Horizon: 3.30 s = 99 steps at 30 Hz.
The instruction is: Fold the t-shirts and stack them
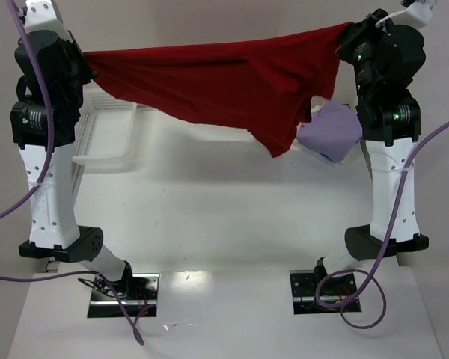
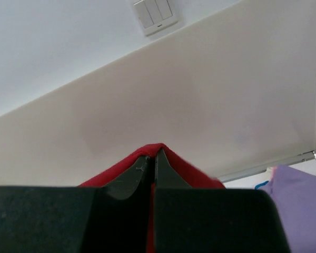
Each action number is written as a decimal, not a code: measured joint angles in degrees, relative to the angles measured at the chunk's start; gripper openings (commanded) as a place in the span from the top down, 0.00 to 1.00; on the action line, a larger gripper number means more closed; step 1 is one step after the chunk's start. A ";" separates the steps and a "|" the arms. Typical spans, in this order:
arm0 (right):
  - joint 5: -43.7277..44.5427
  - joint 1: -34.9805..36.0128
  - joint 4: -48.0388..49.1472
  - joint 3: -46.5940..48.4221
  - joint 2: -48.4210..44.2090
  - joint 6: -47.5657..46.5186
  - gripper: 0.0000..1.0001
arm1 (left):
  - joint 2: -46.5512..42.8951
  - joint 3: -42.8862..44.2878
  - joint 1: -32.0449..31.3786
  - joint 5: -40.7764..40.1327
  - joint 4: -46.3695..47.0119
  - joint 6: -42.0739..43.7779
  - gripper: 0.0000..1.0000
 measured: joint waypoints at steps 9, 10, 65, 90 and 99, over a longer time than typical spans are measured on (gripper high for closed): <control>1.07 0.52 -0.52 -8.15 -8.17 -3.17 1.00 | 0.26 7.52 -0.09 -5.31 -1.42 2.69 1.00; 0.63 0.52 -0.50 -8.92 -9.03 -3.17 1.00 | 0.26 8.22 -0.09 -5.35 -1.46 2.69 1.00; -2.99 0.68 -1.18 -28.13 -30.53 -3.32 1.00 | -27.02 -27.93 -1.03 -4.00 5.86 3.82 1.00; -8.63 0.61 -5.40 -27.21 -29.27 -1.66 1.00 | -28.65 -31.74 -0.76 -3.37 5.73 1.88 1.00; -5.99 0.59 -4.76 -32.13 -23.34 -3.45 1.00 | -21.77 -35.54 -0.70 -2.47 7.67 2.27 1.00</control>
